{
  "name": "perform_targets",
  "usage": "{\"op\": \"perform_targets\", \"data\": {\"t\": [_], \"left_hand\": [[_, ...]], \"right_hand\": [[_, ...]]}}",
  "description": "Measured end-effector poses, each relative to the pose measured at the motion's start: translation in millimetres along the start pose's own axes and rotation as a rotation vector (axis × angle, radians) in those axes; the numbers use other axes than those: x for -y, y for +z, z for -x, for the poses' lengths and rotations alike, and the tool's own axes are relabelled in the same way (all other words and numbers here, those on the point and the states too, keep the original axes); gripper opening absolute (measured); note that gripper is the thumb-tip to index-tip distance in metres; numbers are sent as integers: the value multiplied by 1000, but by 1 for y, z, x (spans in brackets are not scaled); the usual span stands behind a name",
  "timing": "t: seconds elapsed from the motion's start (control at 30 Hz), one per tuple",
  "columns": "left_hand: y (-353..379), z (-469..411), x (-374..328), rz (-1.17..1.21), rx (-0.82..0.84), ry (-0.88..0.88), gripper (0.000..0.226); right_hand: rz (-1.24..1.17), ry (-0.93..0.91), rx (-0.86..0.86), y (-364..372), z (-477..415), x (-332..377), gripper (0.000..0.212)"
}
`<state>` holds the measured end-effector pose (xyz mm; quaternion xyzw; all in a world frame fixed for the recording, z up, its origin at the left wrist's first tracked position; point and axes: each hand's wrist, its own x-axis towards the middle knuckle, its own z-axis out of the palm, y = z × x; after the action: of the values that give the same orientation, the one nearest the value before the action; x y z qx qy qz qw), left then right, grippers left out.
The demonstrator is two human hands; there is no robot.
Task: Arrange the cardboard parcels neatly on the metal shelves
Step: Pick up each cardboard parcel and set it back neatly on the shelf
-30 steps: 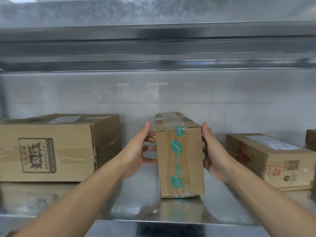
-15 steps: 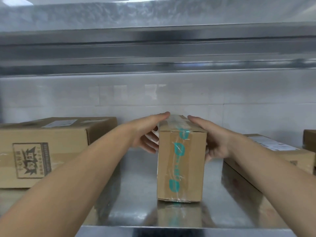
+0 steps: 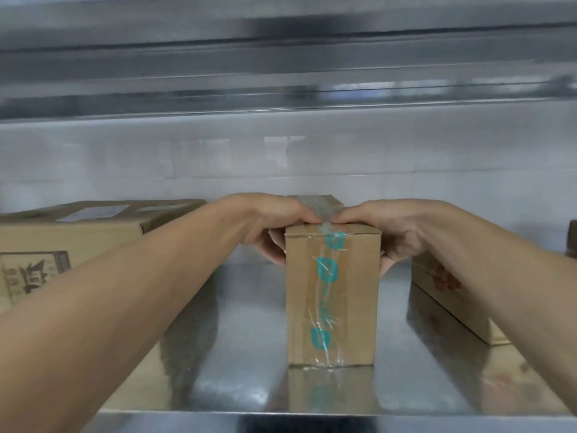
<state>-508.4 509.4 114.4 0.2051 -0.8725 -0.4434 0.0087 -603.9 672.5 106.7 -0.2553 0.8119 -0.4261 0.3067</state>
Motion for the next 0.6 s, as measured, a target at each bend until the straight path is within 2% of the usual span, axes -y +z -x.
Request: {"op": "perform_targets", "data": {"t": [0.6], "left_hand": [[6,4,4,43,-25,29,37]], "right_hand": [[-6,-67,-33,3,5,-5,40]]}}
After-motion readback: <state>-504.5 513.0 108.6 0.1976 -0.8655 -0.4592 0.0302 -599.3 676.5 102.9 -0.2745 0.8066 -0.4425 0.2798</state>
